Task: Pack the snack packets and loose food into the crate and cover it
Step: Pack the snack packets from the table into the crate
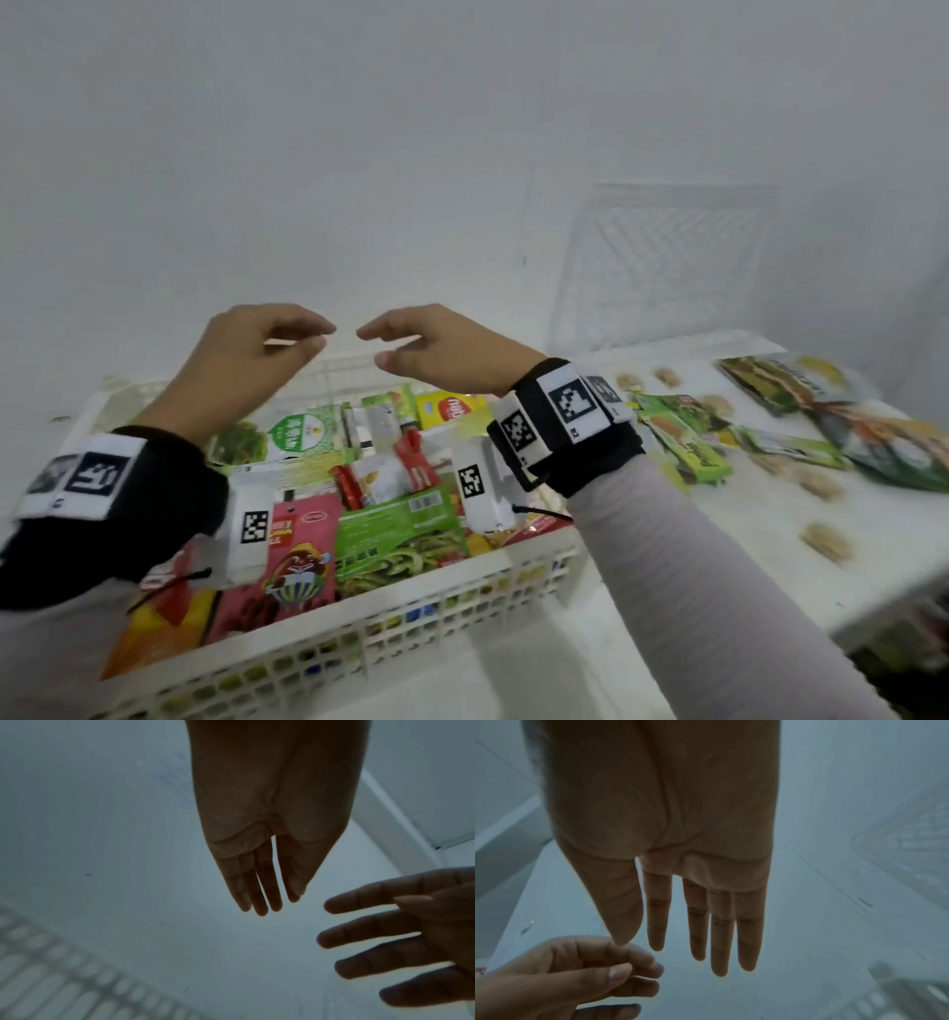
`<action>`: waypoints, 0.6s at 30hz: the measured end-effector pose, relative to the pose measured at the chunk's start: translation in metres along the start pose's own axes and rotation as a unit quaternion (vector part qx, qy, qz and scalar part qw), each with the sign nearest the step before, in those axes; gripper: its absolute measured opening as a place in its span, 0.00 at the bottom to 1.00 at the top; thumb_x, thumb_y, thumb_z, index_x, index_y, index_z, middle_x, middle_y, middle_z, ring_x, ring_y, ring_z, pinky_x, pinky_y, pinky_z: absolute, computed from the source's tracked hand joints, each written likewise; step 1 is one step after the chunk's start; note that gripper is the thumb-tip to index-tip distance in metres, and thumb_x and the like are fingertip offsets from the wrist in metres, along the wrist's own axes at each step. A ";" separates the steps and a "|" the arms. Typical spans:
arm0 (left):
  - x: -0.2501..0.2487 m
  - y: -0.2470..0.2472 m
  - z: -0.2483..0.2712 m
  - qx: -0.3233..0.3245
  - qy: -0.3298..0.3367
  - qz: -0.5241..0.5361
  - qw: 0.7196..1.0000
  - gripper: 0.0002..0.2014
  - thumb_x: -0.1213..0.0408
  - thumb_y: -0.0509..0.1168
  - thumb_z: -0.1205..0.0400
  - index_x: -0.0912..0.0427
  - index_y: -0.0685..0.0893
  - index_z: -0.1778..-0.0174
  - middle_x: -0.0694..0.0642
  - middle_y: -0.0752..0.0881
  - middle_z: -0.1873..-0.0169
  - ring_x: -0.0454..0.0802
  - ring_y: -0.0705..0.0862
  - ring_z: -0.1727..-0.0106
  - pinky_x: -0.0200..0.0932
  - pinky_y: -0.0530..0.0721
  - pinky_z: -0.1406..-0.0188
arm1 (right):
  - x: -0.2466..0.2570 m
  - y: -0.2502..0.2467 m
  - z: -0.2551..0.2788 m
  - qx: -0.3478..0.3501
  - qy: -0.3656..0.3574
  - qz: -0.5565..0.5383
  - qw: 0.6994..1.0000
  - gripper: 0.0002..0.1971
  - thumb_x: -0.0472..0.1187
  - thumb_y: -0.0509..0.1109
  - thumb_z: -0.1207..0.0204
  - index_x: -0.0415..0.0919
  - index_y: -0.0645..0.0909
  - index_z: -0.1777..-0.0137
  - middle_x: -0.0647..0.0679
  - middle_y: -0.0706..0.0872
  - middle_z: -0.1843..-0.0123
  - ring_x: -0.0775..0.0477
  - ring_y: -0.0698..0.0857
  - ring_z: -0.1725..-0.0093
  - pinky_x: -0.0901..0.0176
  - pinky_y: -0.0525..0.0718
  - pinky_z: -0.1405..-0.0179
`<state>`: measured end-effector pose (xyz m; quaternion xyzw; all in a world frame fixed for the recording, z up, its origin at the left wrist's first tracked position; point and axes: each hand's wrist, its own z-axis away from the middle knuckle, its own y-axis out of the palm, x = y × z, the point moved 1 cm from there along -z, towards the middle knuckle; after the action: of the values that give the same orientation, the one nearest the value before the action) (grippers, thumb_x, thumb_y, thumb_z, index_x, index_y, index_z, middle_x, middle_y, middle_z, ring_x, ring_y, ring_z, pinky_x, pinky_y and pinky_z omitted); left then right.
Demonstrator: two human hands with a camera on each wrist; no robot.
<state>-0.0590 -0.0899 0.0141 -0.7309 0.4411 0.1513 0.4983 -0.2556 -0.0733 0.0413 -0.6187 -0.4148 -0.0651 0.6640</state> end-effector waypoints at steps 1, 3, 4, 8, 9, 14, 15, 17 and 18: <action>-0.013 0.003 -0.002 0.012 0.013 0.007 1.000 0.12 0.68 0.68 0.21 0.42 0.85 0.56 0.43 0.88 0.55 0.27 0.84 0.54 0.29 0.82 0.47 | -0.001 -0.006 0.010 -0.012 -0.003 -0.005 1.000 0.18 0.40 0.64 0.18 0.43 0.75 0.28 0.48 0.77 0.28 0.51 0.78 0.31 0.63 0.75 0.37; -0.039 0.008 -0.003 0.017 0.028 0.025 0.999 0.13 0.66 0.68 0.21 0.38 0.85 0.57 0.38 0.89 0.57 0.27 0.84 0.54 0.21 0.80 0.51 | -0.003 -0.017 0.030 -0.041 -0.011 -0.033 0.999 0.18 0.42 0.64 0.18 0.44 0.75 0.28 0.49 0.77 0.28 0.51 0.79 0.32 0.63 0.77 0.39; -0.051 0.011 -0.001 0.009 0.032 0.033 0.999 0.12 0.65 0.68 0.21 0.38 0.86 0.58 0.36 0.89 0.58 0.27 0.85 0.54 0.20 0.79 0.53 | -0.005 -0.021 0.041 -0.060 -0.014 -0.057 0.996 0.18 0.42 0.63 0.18 0.45 0.75 0.29 0.49 0.77 0.28 0.51 0.80 0.33 0.60 0.78 0.37; -0.099 0.048 0.018 -0.043 0.036 0.090 0.994 0.10 0.64 0.68 0.21 0.40 0.87 0.58 0.31 0.88 0.59 0.29 0.85 0.57 0.17 0.77 0.60 | -0.034 -0.040 0.091 -0.153 -0.015 -0.130 0.980 0.16 0.41 0.64 0.18 0.47 0.77 0.31 0.48 0.80 0.31 0.53 0.82 0.35 0.50 0.80 0.33; -0.109 0.061 0.022 -0.044 0.032 0.111 0.992 0.09 0.64 0.68 0.21 0.42 0.88 0.58 0.33 0.88 0.59 0.29 0.86 0.57 0.17 0.77 0.60 | -0.044 -0.044 0.103 -0.169 -0.010 -0.147 0.974 0.16 0.41 0.65 0.18 0.48 0.78 0.32 0.49 0.81 0.32 0.55 0.83 0.36 0.53 0.81 0.33; -0.148 0.140 0.028 0.014 -0.018 0.165 0.986 0.11 0.70 0.68 0.22 0.46 0.87 0.56 0.41 0.88 0.59 0.32 0.85 0.60 0.18 0.76 0.66 | -0.117 -0.069 0.163 -0.198 0.072 -0.166 0.963 0.15 0.41 0.66 0.19 0.52 0.79 0.34 0.56 0.84 0.36 0.61 0.83 0.39 0.61 0.81 0.36; -0.155 0.154 0.028 0.027 -0.018 0.163 0.986 0.11 0.71 0.67 0.22 0.48 0.86 0.56 0.41 0.87 0.58 0.32 0.85 0.61 0.19 0.76 0.66 | -0.136 -0.073 0.174 -0.198 0.098 -0.154 0.963 0.15 0.40 0.65 0.19 0.53 0.79 0.34 0.54 0.83 0.35 0.60 0.83 0.37 0.56 0.80 0.34; -0.167 0.187 0.030 0.059 -0.006 0.131 0.990 0.12 0.73 0.66 0.22 0.50 0.86 0.53 0.42 0.87 0.55 0.35 0.85 0.55 0.25 0.81 0.59 | -0.174 -0.083 0.198 -0.189 0.156 -0.127 0.961 0.15 0.39 0.64 0.18 0.54 0.78 0.34 0.52 0.83 0.34 0.57 0.82 0.37 0.52 0.81 0.34; -0.172 0.205 0.033 0.086 0.005 0.099 0.991 0.13 0.73 0.66 0.22 0.50 0.86 0.50 0.44 0.87 0.51 0.38 0.85 0.50 0.32 0.82 0.50 | -0.194 -0.087 0.211 -0.183 0.185 -0.117 0.959 0.15 0.38 0.64 0.18 0.55 0.78 0.35 0.51 0.83 0.34 0.57 0.82 0.37 0.52 0.81 0.36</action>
<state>-0.3123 0.0000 -0.0087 -0.6389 0.5252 0.1576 0.5396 -0.5327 0.0089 -0.0376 -0.6539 -0.3350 -0.3301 0.5926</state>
